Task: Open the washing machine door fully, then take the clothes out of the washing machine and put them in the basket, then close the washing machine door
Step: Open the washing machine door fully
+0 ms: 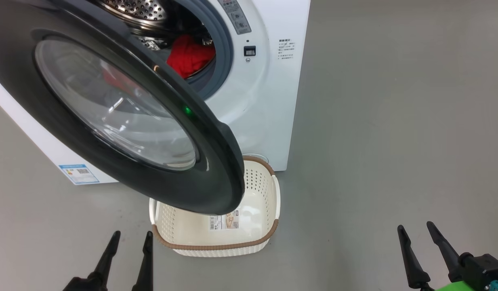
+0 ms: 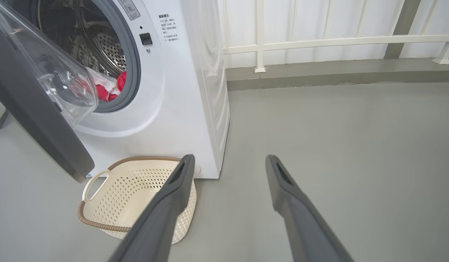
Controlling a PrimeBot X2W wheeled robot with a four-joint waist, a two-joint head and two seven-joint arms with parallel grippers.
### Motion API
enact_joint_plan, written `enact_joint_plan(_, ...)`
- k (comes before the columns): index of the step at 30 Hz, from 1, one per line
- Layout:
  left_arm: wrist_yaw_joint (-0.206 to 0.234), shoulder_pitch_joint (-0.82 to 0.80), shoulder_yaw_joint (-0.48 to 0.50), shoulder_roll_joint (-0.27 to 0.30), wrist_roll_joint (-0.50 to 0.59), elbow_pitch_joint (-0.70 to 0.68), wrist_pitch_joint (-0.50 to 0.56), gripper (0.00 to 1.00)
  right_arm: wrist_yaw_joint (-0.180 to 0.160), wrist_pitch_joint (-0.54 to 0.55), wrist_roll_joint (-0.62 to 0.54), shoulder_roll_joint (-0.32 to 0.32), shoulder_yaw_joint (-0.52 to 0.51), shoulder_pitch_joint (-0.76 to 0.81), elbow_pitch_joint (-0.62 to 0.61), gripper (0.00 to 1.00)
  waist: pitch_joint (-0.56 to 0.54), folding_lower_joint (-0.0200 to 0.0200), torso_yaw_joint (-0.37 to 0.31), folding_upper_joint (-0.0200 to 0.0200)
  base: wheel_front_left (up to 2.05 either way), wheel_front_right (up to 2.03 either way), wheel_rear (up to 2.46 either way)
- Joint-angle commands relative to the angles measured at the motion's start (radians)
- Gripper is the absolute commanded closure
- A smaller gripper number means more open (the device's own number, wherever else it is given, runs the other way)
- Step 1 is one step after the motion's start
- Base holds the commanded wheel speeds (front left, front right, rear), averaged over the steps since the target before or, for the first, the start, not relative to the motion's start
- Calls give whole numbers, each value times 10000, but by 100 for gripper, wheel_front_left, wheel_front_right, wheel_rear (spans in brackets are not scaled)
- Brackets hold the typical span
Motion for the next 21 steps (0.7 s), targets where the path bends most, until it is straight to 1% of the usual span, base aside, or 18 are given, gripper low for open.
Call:
enact_joint_plan(1, 72, -64, 298, 104, 7, -290, -92, 0, 48, -92, -116, -119, 132, -70, -248, 0, 5, 0, -1, 0, 0, 0, 0)
enact_joint_plan(6, 69, -60, 257, 104, 6, -313, -92, 0, 48, -93, -281, -65, 121, -41, -305, 0, 34, 0, -15, 0, 0, 0, 0)
enact_joint_plan(17, 51, -83, 194, 104, 12, -298, -92, 0, 48, -93, -231, -116, 138, -22, -309, 0, 5, 0, 64, 0, 0, 0, 0)
enact_joint_plan(20, 47, -82, 157, 104, 7, -285, -92, 0, 48, -93, 97, -37, 154, -109, -354, 0, -8, 0, 125, 0, 0, 0, 0)
enact_joint_plan(21, 45, -86, 141, 104, 6, -279, -92, 0, 48, -93, 406, 27, 182, -147, -358, 10, -13, 0, 155, 0, 0, 0, 0)
